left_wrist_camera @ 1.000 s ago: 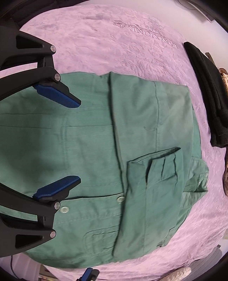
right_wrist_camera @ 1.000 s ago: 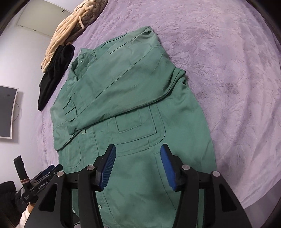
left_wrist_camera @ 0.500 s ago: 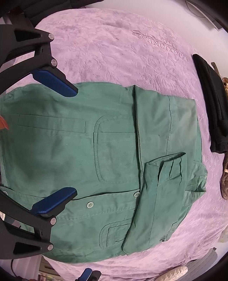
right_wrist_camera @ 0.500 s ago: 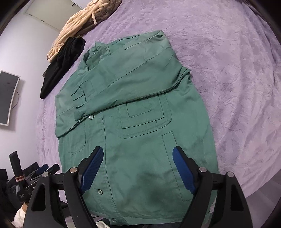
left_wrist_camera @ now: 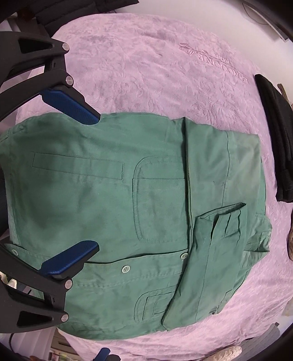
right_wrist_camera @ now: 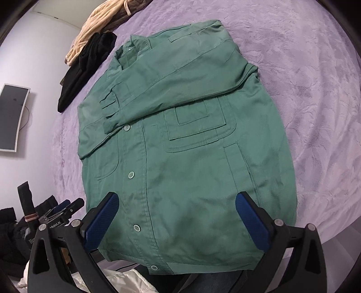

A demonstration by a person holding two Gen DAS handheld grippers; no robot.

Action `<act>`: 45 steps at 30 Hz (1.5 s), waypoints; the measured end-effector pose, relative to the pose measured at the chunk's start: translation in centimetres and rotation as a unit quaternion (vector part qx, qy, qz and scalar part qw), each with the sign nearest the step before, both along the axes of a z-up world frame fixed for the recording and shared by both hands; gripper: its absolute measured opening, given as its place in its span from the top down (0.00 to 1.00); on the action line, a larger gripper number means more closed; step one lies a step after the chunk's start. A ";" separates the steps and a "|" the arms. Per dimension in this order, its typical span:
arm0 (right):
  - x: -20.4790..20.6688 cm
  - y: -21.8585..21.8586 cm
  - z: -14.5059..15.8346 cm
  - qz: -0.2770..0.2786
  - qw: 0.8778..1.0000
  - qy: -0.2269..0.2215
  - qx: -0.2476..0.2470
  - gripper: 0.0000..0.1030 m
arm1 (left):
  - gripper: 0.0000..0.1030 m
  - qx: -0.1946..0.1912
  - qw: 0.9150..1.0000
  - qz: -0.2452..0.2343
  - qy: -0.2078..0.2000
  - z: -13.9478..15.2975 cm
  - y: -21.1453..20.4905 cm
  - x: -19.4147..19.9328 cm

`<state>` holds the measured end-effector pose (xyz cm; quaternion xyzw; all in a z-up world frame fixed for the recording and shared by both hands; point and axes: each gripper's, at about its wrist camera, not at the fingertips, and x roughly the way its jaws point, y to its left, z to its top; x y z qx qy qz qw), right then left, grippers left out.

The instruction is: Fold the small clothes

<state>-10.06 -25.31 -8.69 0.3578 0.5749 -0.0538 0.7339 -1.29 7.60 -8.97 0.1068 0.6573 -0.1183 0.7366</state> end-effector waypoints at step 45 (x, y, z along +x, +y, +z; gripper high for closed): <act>-5.7 2.1 -1.8 -0.065 0.996 0.049 0.029 0.00 | 0.00 -0.023 1.000 0.004 0.004 -1.9 6.1 -3.5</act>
